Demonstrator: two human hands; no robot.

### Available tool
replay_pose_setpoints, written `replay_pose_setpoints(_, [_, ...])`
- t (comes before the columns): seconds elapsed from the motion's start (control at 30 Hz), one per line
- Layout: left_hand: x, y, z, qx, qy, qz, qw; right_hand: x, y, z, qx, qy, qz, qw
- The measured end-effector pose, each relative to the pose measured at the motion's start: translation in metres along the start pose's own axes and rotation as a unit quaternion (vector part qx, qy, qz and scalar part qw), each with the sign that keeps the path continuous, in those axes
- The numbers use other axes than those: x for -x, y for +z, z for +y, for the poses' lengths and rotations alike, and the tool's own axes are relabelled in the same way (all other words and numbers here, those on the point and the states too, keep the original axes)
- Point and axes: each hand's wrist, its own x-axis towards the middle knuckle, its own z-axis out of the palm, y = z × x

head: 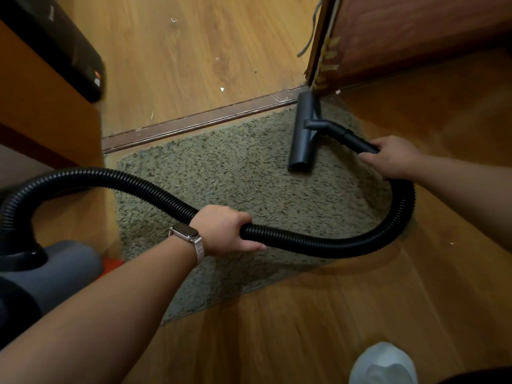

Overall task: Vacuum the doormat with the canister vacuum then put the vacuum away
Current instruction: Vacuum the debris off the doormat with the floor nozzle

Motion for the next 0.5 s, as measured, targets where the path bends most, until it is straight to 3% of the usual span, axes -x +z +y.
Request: replay_pose_setpoints(0.5, [0.009,0.001,-0.009,-0.016,0.02,-0.029,0.999,0.012,0.021,-0.061,0.071,-0.133,-0.024,0.988])
